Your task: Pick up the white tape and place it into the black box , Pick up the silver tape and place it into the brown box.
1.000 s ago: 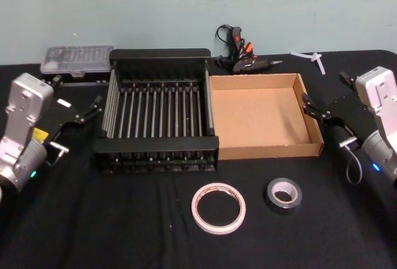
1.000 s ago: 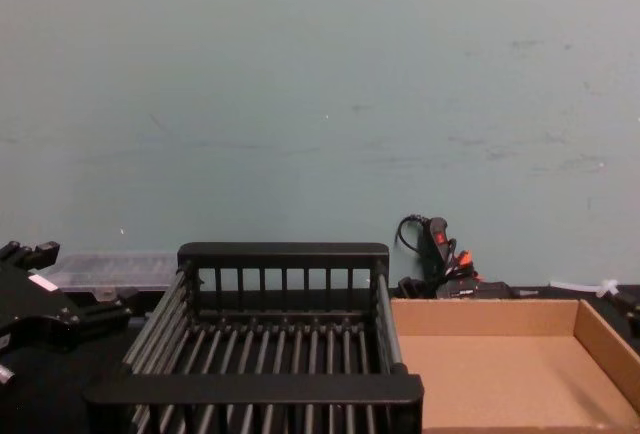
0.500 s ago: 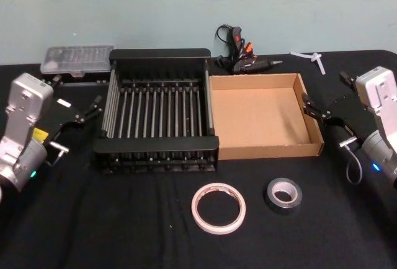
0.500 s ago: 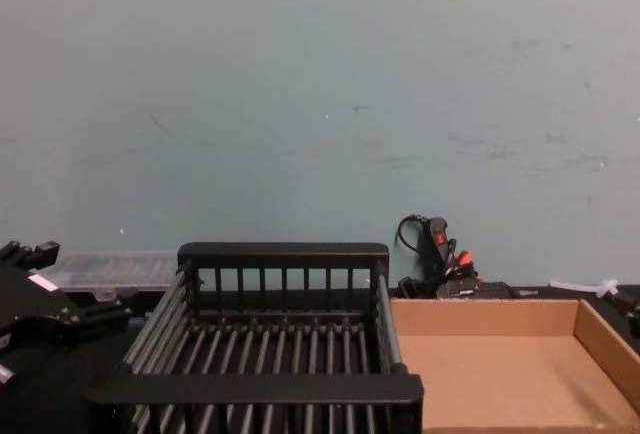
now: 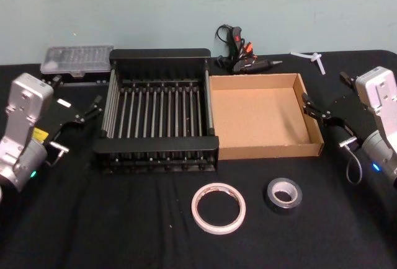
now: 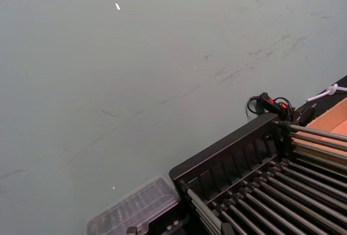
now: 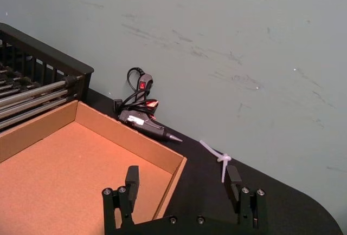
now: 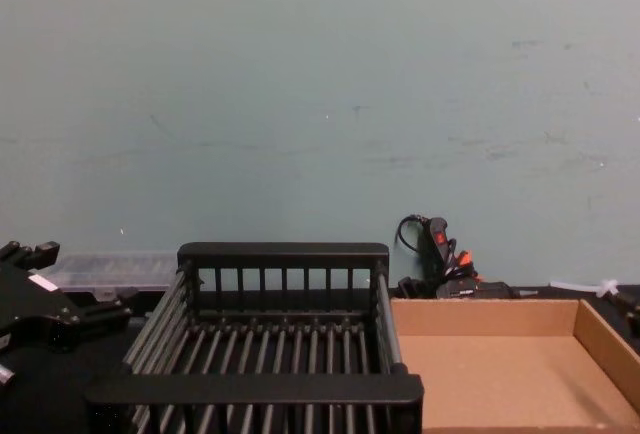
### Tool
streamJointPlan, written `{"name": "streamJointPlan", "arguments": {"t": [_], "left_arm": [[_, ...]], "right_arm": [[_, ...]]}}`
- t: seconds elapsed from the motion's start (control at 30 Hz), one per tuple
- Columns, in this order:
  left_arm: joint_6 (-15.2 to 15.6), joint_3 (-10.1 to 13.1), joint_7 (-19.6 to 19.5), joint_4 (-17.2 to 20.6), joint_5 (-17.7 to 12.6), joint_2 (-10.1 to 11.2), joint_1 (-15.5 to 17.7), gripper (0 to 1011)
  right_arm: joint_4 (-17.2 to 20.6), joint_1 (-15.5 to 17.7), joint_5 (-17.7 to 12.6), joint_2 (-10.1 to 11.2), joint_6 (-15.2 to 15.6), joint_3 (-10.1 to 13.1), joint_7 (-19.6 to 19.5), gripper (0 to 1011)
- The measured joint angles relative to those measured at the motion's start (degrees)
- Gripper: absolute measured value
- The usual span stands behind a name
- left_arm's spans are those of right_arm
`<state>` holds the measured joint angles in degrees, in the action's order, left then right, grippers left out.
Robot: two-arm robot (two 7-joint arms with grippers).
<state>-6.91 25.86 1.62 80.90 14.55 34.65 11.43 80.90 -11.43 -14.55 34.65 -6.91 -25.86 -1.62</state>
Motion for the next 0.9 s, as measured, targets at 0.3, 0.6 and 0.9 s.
{"name": "streamJointPlan", "arguments": {"t": [0.3,0.6,0.9], "left_arm": [[0.0,0.0,0.0,0.0,0.0,0.0,0.0,1001],[0.0,0.01,0.0,0.0,0.0,0.0,0.0,1001],[0.0,0.0,0.0,0.0,0.0,0.0,0.0,1001]], "right_arm": [[0.18,0.66,-1.12,-0.65,-0.23,1.47,2.0,1000],[1.67,2.48,-4.2,-1.21,0.25,3.44,5.41,1000],[4.56,5.03,-7.17,-1.31,1.88,5.52,7.95,1000]]}}
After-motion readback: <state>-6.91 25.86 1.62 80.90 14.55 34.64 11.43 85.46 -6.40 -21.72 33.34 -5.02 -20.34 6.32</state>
